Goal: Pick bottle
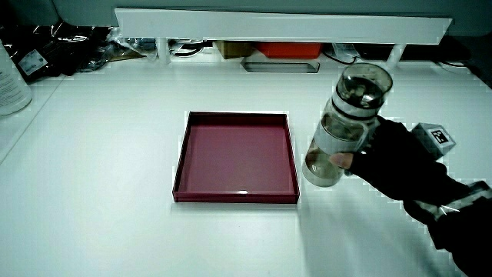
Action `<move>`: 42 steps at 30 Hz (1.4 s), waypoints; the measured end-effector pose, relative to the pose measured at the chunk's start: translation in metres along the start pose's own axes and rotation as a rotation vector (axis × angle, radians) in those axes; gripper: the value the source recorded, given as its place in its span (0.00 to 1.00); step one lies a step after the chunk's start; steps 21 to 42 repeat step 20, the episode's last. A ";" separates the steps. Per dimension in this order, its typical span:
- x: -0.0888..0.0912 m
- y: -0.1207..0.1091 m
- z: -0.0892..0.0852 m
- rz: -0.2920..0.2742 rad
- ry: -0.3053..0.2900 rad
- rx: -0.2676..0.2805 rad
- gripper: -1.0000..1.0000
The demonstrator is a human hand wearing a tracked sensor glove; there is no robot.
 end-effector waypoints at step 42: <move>-0.023 0.034 -0.013 0.142 -0.184 0.033 1.00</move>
